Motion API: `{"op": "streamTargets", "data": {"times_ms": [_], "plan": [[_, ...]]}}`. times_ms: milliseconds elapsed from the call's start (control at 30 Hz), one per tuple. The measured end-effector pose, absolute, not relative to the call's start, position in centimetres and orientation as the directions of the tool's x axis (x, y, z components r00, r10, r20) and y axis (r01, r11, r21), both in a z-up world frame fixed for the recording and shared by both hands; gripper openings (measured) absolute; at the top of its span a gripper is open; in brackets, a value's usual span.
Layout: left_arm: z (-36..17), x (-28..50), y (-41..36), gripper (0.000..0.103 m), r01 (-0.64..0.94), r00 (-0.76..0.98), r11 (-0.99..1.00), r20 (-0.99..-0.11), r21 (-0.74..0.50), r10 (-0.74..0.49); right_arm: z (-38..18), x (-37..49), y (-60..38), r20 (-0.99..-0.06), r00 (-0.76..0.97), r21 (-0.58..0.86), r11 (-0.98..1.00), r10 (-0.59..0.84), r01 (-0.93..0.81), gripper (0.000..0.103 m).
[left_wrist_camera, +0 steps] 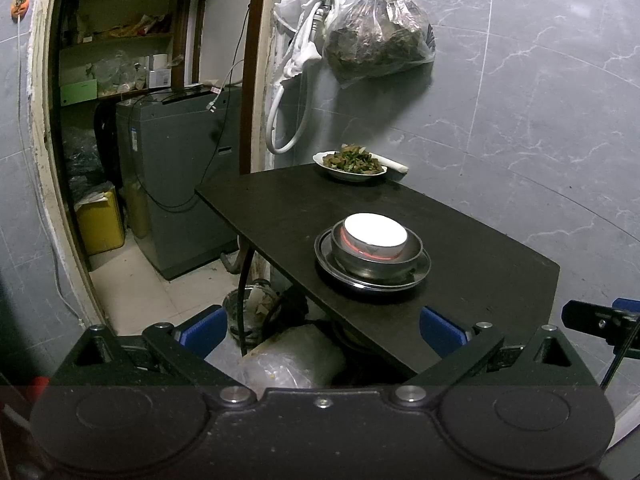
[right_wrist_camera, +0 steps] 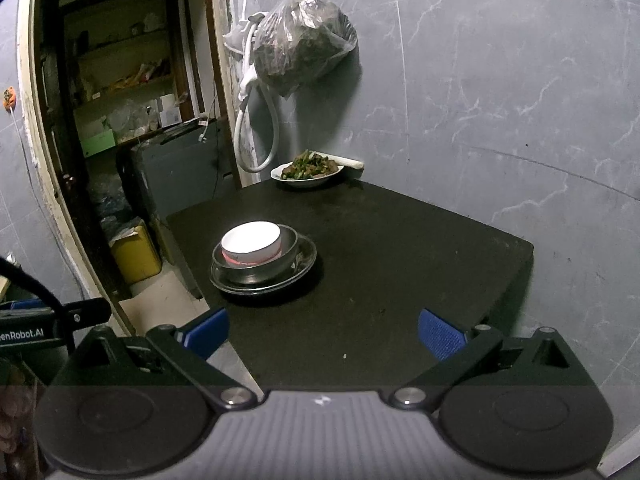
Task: Organize plates and bowls
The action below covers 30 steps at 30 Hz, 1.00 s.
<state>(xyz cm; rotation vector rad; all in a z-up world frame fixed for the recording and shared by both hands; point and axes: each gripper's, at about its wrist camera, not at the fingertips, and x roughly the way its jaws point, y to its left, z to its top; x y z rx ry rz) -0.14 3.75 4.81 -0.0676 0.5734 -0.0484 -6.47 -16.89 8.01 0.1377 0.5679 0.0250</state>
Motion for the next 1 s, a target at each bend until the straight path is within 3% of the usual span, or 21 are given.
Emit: {"op": "streamTargets", "data": {"times_ms": [1000], "plan": [[4.78, -1.06, 3.41, 0.102, 0.017, 0.843, 0.998, -0.536, -0.061, -0.048, 7.82, -6.74, -17.19, -0.536, 0.841, 0.145, 0.989, 0.076, 0.003, 0.103]]}}
